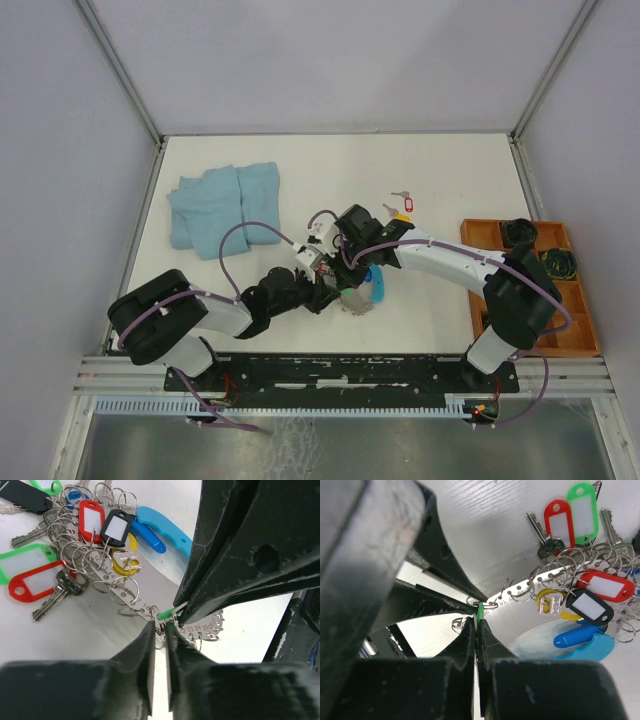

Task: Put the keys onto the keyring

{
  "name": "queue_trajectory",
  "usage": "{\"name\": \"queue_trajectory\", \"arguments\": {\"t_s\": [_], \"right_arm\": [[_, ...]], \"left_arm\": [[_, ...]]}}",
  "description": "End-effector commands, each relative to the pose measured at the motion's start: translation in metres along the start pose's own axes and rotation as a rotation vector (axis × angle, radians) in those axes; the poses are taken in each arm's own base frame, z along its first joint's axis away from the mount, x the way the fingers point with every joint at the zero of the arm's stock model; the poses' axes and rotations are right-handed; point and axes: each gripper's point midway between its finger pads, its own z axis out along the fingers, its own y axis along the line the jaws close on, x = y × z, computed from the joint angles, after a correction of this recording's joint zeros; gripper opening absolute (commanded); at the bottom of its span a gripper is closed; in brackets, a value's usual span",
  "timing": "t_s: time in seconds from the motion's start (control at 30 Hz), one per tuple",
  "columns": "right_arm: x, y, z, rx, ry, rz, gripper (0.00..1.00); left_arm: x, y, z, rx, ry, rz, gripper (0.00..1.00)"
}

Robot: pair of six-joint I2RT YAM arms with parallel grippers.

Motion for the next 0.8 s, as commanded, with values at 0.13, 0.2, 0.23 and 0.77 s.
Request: {"name": "queue_trajectory", "arguments": {"t_s": [0.13, 0.2, 0.23, 0.77], "right_arm": [[-0.018, -0.007, -0.008, 0.056, -0.037, -0.012, 0.01], [-0.011, -0.015, -0.006, 0.090, -0.011, 0.005, 0.01], [-0.008, -0.020, -0.005, 0.104, 0.002, 0.018, 0.01], [0.031, -0.043, 0.019, 0.119, 0.181, 0.147, 0.01]], "left_arm": [[-0.023, -0.009, 0.001, 0.032, -0.085, 0.048, 0.03], [-0.019, -0.011, -0.001, 0.051, -0.066, 0.083, 0.03], [-0.018, -0.011, -0.003, 0.055, -0.062, 0.097, 0.03], [-0.024, -0.012, -0.016, 0.060, -0.092, 0.297, 0.03]]}}
